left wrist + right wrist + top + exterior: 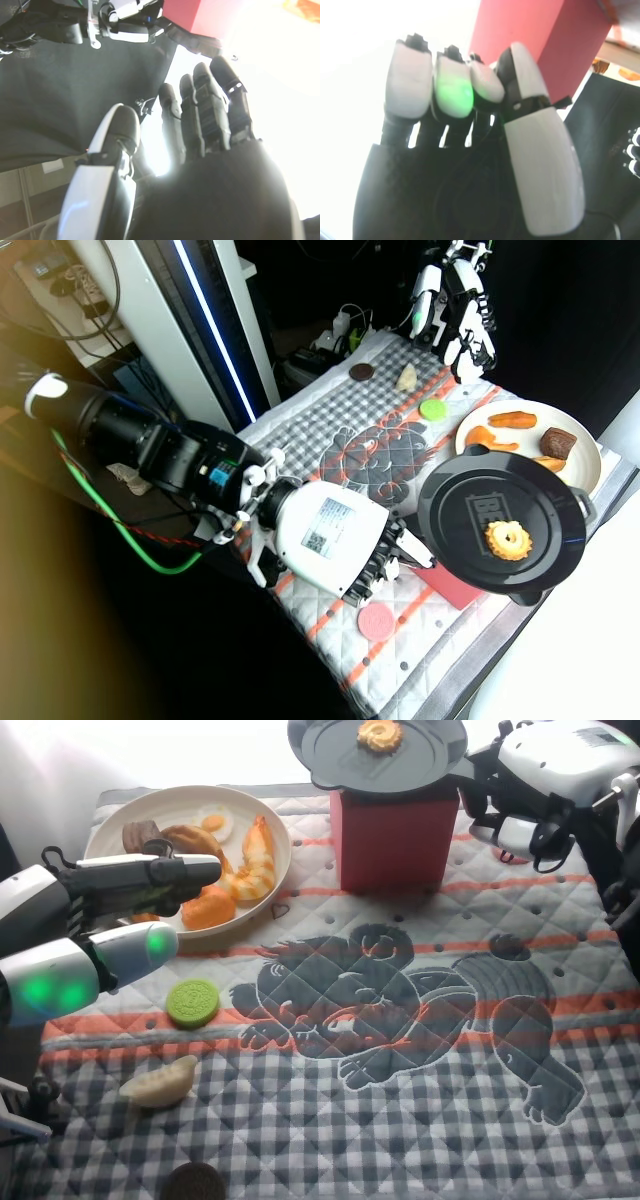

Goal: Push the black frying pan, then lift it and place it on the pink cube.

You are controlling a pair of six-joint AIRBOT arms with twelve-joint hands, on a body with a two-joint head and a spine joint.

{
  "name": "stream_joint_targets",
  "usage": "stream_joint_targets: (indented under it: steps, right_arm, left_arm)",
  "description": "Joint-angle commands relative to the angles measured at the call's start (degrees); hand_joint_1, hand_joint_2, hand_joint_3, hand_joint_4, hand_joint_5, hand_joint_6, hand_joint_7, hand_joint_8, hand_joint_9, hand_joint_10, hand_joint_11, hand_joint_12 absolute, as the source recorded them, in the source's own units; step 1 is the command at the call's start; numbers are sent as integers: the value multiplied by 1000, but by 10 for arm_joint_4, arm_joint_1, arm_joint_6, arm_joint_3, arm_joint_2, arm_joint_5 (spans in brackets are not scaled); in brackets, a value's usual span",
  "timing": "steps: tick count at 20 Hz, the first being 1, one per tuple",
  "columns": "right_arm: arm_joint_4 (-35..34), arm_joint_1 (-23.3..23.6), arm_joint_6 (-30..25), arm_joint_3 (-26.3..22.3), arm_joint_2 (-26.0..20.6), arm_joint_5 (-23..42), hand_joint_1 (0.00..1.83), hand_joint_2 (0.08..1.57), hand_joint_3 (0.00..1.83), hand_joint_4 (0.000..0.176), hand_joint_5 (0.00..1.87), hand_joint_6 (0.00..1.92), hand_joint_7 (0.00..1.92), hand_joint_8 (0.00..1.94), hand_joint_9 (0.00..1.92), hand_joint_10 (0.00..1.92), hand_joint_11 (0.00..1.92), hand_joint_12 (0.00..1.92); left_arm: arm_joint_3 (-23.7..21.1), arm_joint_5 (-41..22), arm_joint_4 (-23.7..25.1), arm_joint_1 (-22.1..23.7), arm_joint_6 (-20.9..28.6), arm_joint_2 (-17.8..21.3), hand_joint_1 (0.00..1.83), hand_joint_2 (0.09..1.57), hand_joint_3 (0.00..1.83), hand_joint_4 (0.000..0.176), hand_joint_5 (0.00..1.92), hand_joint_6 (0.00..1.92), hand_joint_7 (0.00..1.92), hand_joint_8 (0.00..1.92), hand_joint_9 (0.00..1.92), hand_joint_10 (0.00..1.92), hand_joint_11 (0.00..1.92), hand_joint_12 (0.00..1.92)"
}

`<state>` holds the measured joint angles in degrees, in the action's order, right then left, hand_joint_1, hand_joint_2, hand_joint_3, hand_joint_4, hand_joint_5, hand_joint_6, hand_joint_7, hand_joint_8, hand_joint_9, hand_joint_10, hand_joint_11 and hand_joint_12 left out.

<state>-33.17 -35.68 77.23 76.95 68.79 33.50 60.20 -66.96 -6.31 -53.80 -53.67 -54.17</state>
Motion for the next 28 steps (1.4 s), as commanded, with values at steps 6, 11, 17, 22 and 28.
stream_joint_targets:
  steps: [6,11,17,22,28]
  right_arm:
    - [4,-1,34,-23,-30,62,799,1249,0,0,4,513,37,665,0,1018,0,1491]
    - [-1,-5,54,-45,-52,63,554,1303,3,60,0,18,11,45,0,277,0,906]
    - [10,-25,70,-115,-103,114,515,1117,0,107,0,0,0,0,0,0,0,0]
    - [59,-38,70,-186,-157,168,507,1032,0,53,0,0,0,0,0,0,0,0]
    - [137,-116,-7,-292,-262,312,409,1053,0,113,0,0,0,0,0,0,0,0]
  left_arm:
    - [0,-77,-8,2,8,-2,646,1348,1,0,522,6,403,5,406,11,0,1120]
    - [-2,-80,-12,-1,8,-2,695,1332,0,0,525,5,409,2,413,10,0,1155]
    - [-4,-84,-20,-7,8,-1,694,1334,0,0,526,3,400,0,392,1,0,1049]
    - [-10,-89,-26,-15,8,4,710,1325,0,0,502,2,381,1,381,3,0,1017]
    - [-33,-124,-26,-30,0,33,669,1323,5,0,445,0,352,0,337,0,0,979]
